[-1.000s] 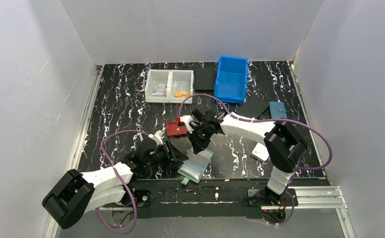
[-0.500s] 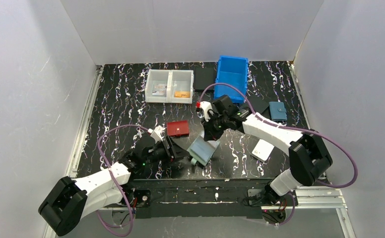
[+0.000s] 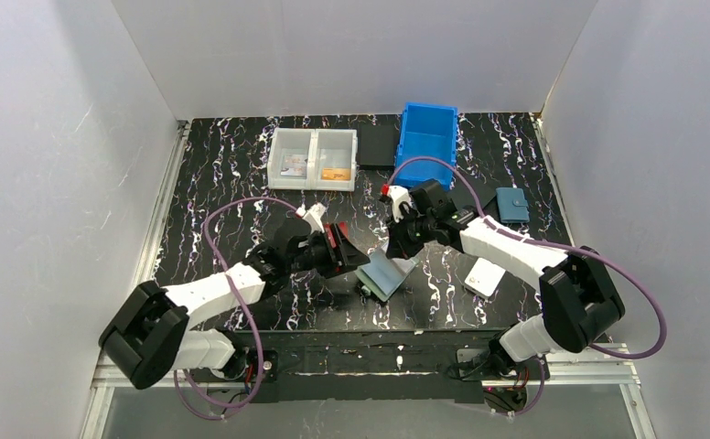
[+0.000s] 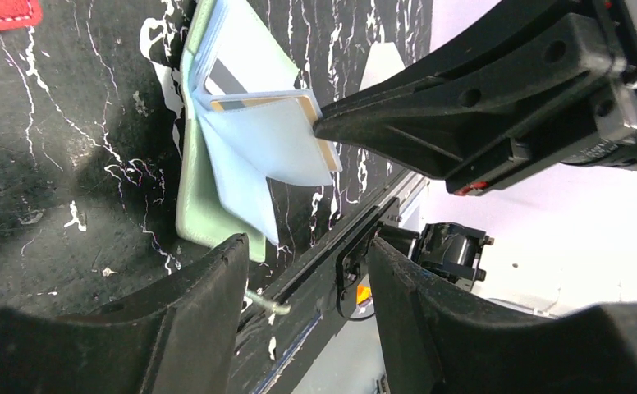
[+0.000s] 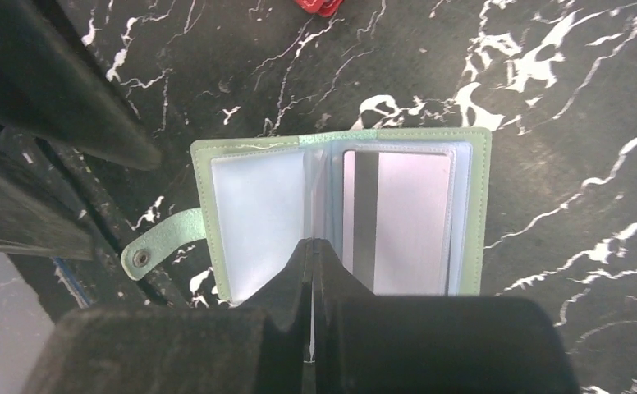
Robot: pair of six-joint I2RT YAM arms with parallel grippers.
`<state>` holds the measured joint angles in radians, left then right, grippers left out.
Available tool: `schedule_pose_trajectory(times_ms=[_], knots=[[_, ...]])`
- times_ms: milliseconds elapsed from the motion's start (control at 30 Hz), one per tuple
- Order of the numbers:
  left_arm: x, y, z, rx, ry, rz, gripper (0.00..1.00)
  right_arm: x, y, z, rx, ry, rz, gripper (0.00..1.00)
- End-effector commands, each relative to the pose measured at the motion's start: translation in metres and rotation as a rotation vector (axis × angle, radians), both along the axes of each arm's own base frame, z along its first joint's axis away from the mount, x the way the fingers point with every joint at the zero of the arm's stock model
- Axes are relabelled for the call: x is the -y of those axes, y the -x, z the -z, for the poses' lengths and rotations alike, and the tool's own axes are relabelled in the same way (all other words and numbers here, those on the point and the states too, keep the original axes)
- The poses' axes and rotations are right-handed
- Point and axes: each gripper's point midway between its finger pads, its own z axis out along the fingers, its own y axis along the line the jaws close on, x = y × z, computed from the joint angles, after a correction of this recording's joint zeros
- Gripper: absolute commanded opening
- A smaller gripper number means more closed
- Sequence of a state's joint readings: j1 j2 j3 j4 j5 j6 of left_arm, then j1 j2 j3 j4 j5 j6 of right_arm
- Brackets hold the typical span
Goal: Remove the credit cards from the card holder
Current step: Remove the credit card from the card holder.
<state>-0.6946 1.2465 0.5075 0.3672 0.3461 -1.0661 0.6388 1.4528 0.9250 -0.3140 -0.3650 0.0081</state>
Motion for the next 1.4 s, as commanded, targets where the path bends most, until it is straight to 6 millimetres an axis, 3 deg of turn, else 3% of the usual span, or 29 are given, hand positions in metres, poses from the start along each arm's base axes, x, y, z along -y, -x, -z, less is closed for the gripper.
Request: schedule_pose_trajectory(times_ms=[0, 367, 800, 1367], knots=[[0.007, 0.002, 0.009, -0.019, -0.026, 0.034, 0.53, -0.022, 0.007, -0.014, -0.029, -0.144, -0.023, 0.01], [0.013, 0.001, 0.037, -0.082, -0.030, 0.027, 0.53, -0.032, 0.023, -0.004, -0.076, -0.163, -0.066, 0.02], [0.004, 0.005, 0.072, -0.140, -0.086, -0.003, 0.53, -0.036, 0.038, 0.003, -0.113, -0.155, -0.113, 0.16], [-0.010, 0.015, 0.079, -0.126, -0.084, -0.027, 0.53, -0.036, 0.048, 0.018, -0.132, -0.090, -0.154, 0.17]])
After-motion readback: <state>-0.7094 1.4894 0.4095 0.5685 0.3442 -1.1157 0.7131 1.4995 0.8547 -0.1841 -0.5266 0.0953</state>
